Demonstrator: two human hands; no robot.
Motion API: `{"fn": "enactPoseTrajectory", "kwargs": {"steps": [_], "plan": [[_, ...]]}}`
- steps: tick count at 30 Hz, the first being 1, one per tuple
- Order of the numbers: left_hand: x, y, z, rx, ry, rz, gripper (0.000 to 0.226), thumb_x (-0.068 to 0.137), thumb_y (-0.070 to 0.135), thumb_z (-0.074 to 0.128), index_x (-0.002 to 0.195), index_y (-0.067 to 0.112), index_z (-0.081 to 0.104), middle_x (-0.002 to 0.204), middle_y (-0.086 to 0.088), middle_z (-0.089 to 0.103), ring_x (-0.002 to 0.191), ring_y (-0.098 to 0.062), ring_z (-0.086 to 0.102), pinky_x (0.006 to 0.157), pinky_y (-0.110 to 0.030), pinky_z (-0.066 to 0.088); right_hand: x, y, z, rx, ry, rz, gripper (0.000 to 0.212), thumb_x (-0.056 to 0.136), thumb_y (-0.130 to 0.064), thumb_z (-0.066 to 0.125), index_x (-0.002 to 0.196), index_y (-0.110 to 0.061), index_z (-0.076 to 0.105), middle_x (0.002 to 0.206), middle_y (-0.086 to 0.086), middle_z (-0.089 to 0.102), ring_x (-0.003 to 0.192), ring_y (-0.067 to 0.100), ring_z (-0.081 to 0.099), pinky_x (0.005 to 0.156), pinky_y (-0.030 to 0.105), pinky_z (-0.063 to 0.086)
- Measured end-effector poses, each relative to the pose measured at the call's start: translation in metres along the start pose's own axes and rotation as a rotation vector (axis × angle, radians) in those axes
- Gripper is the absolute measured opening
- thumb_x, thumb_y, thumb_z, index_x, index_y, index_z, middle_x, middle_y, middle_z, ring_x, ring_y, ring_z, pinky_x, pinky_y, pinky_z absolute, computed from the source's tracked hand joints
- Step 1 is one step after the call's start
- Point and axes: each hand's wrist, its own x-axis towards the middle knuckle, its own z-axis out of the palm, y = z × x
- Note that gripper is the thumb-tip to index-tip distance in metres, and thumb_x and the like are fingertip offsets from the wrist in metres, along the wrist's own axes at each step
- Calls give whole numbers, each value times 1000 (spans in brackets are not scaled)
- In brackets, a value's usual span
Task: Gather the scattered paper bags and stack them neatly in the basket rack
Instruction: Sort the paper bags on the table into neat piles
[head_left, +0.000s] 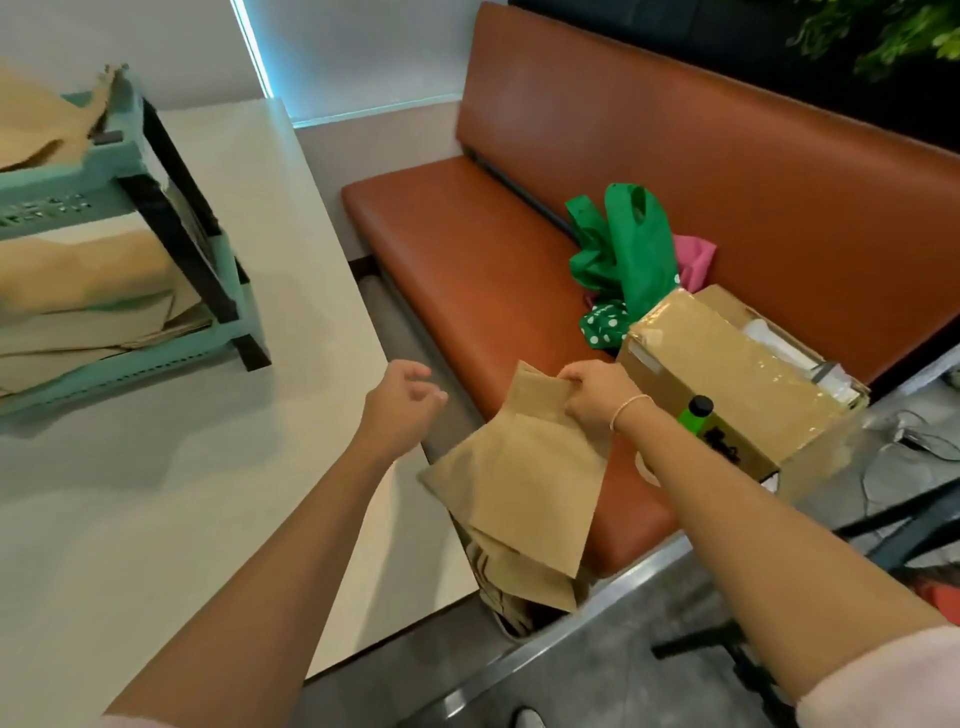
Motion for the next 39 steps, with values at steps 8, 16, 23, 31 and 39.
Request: {"fn": "enactPoseTrajectory", "kwargs": {"steps": [8,16,23,31,39], "plan": [[25,-2,35,217,24,84,30,90,17,60,118,13,51,107,-1,60,91,-11,54,84,-21,42,15,56,89,-27,-95,160,37,89,-11,42,125,-20,49,116,16,60,104,34,58,82,36,47],[51,-14,49,306,37,155,21,91,16,59,111,16,55,98,7,56,89,-7,54,83,-18,43,34,74,185,-70,-208,152,30,94,-5,32,123,-8,42,117,18,58,108,35,57,89,40,45],[55,-31,63,313,29,174,15,90,16,59,97,25,50,94,9,55,85,-4,53,78,-16,40,37,71,224,-37,-394,148,34,94,-15,38,125,-16,50,121,12,58,110,29,57,91,36,46],[47,-19,46,258,53,168,12,90,14,58,99,20,54,95,7,58,86,-6,54,78,-15,40,49,52,176,61,-319,148,28,89,-13,48,114,-14,60,115,9,60,104,28,59,89,35,50],[23,1,0,288,68,163,15,91,14,57,107,15,57,103,1,61,88,-10,55,80,-18,43,51,-25,97,108,-132,-62,24,88,-15,49,104,-23,65,112,4,64,102,23,60,90,34,51]]}}
